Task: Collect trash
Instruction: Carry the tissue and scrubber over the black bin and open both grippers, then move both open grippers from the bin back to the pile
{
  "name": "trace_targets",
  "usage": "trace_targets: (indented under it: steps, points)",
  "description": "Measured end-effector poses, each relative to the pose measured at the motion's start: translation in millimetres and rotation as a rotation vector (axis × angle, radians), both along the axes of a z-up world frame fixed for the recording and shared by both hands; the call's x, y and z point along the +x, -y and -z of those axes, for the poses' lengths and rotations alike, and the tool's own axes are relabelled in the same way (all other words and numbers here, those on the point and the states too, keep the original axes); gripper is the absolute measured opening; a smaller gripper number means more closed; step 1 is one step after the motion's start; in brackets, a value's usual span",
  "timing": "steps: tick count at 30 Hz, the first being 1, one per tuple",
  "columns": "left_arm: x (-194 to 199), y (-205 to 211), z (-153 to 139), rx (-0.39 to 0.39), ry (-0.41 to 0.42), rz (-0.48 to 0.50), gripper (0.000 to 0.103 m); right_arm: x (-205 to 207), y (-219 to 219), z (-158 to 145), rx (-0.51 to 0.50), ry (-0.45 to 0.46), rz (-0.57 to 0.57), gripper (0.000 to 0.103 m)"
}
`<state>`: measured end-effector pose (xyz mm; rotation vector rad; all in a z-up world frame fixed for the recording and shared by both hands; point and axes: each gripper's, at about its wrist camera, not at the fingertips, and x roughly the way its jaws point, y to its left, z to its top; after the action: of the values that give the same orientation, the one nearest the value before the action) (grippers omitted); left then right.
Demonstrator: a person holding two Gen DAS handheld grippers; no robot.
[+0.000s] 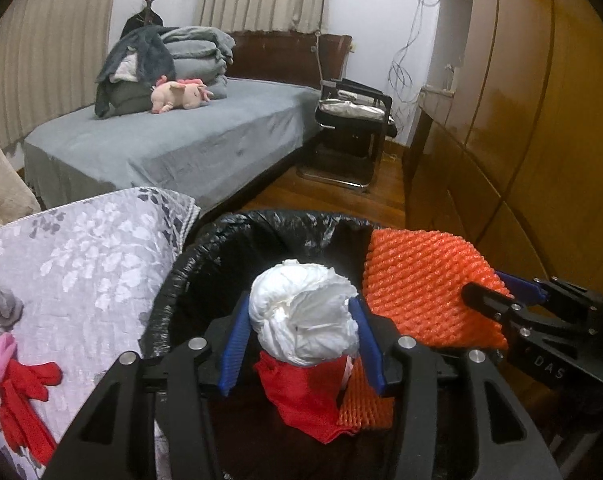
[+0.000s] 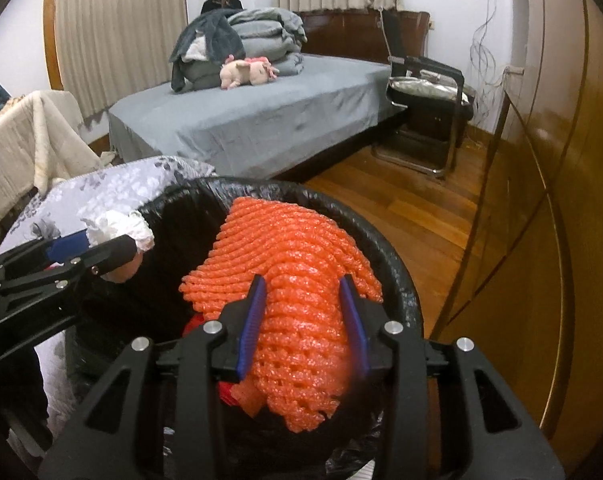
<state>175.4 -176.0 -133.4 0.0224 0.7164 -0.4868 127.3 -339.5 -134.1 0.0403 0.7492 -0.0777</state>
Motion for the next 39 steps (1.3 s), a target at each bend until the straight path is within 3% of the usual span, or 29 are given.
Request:
trace_targets:
  steps: [3, 5, 7, 9, 15, 27, 39]
  points:
    - [2.0, 0.7, 5.8, 0.002, -0.014, 0.007, 0.052, -1.0, 1.5, 3.6, 0.005, -0.009, 0.0, 0.043]
    - [2.1, -0.4, 6.7, -0.003, -0.015, 0.016, 0.062, -3.0, 0.6, 4.0, 0.004, -0.006, -0.002, 0.049]
    - [0.2, -2.1, 5.9, -0.007, -0.008, 0.017, 0.073, -3.9, 1.0, 3.2, 0.002, -0.003, -0.002, 0.063]
    - [-0.4, -6.6, 4.1, -0.024, -0.015, 0.023, 0.079, -4.5, 0.7, 1.3, 0.002, 0.004, 0.0, 0.066]
    - [-6.7, -31.8, -10.6, -0.045, -0.001, -0.029, 0.089, -11.5, -5.0, -14.1, 0.025, 0.049, -0.006, 0.089]
    - [-42.5, -128.4, -55.3, -0.011, 0.131, -0.222, 0.096, -18.2, -73.2, -64.2, 0.079, 0.167, -0.151, 0.096]
    - [-73.1, -251.2, -54.1, 0.048, 0.149, -0.492, 0.096, -3.7, -174.0, -70.1, 0.086, 0.19, -0.326, 0.096]
